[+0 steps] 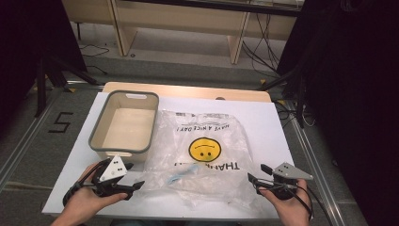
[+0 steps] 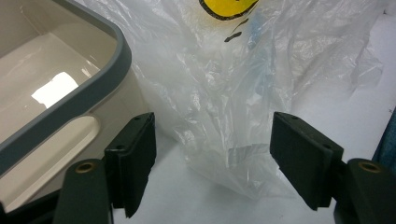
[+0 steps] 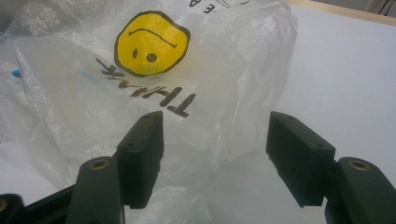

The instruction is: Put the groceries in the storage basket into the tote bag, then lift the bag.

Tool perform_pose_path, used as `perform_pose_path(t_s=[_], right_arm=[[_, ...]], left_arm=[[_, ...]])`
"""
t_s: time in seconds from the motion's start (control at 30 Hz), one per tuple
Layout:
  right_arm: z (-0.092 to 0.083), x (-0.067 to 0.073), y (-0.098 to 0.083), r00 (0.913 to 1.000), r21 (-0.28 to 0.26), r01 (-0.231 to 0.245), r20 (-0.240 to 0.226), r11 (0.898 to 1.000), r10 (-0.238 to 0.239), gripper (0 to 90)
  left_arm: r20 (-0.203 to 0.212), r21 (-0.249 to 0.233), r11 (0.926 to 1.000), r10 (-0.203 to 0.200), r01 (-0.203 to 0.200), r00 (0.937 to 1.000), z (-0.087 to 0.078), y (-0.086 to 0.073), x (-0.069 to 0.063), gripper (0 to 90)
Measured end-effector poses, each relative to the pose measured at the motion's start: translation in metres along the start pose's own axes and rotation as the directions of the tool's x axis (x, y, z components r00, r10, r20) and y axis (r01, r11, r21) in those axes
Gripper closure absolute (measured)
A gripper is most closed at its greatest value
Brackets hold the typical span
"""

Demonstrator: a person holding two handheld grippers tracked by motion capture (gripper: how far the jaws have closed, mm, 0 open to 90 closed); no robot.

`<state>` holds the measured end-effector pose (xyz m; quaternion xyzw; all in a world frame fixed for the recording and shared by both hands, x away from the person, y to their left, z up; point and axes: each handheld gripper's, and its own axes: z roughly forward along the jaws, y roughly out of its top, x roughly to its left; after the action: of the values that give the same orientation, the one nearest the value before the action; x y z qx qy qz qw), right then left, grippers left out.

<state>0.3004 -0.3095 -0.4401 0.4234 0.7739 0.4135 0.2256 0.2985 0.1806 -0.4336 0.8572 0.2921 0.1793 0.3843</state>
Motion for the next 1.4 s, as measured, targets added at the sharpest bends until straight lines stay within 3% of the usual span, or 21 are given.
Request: perform_pose_path(t_s=[0.63, 1.0, 1.23, 1.4], right_arm=[[0.000, 0.004, 0.001, 0.9983, 0.003, 0.026, -0.052, 1.000, -0.026, 37.5], [-0.003, 0.004, -0.001, 0.9968, 0.002, 0.034, -0.073, 0.999, -0.033, 36.9], [-0.008, 0.007, 0.002, 0.9916, -0.030, 0.051, -0.118, 0.998, -0.054, 34.5], [-0.013, 0.010, 0.002, 0.9829, -0.044, 0.069, -0.168, 0.997, -0.075, 31.0]], left_arm=[[0.036, 0.029, 0.9995, 0.013, -0.014, 0.9993, 0.004, -0.004, -0.006, 29.8], [0.024, 0.061, 0.9981, 0.009, -0.011, 0.9997, 0.009, -0.007, -0.008, 30.2], [0.055, 0.115, 0.9927, 0.031, -0.037, 0.9980, 0.019, -0.007, -0.015, 29.7], [0.079, 0.160, 0.9856, 0.043, -0.055, 0.9959, 0.027, -0.009, -0.020, 29.3]])
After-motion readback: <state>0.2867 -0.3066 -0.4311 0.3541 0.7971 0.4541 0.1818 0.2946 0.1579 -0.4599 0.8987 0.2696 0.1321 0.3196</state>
